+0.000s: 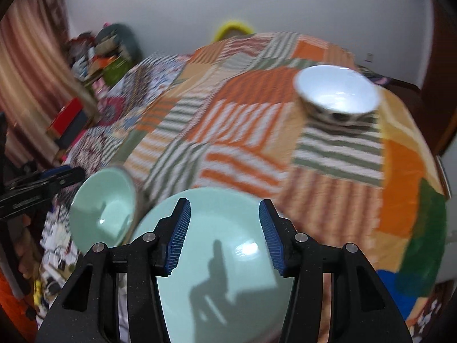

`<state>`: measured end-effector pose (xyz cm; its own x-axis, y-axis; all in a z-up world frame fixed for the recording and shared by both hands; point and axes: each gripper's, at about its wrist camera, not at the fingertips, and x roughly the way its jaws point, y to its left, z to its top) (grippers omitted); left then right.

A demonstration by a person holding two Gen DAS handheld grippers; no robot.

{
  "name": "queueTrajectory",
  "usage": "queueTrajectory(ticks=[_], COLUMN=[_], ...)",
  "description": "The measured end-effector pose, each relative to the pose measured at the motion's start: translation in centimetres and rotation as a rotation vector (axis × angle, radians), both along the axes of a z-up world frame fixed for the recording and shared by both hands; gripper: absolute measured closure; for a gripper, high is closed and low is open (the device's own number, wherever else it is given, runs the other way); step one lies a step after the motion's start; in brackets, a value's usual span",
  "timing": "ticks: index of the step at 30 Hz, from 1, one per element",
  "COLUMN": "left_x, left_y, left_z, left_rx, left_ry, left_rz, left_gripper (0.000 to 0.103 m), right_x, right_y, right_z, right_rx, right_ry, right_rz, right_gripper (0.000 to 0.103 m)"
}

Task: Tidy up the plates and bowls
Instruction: 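Open both tools and withdraw from the nested bowls, then move both tools to the white bowl and grasp its rim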

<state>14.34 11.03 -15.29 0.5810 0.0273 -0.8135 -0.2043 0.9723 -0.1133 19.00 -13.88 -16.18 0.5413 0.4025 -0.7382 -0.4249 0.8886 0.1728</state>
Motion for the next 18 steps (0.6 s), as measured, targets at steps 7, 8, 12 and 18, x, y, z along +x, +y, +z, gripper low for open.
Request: queueTrajectory(ticks=[7, 8, 12, 18], left_x=[3.8, 4.4, 6.7, 9.3], left_y=[-5.2, -5.9, -8.2, -10.3], left_z=[1.8, 1.9, 1.7, 0.1], left_rx=[-0.035, -0.039, -0.045, -0.035], left_ry=[-0.059, -0.064, -0.064, -0.039], left_rz=[-0.087, -0.098, -0.138, -0.185], left_gripper=[0.039, 0.038, 0.037, 0.037], right_x=[3.5, 4.1, 6.9, 12.2], right_y=[-6.0, -6.7, -8.6, -9.9], right_z=[2.6, 2.8, 3.3, 2.0], right_rx=[0.015, 0.019, 0.050, 0.070], right_ry=[-0.066, -0.077, -0.092, -0.033], right_rz=[-0.146, -0.167, -0.227, -0.288], right_gripper=[0.056, 0.051, 0.047, 0.047])
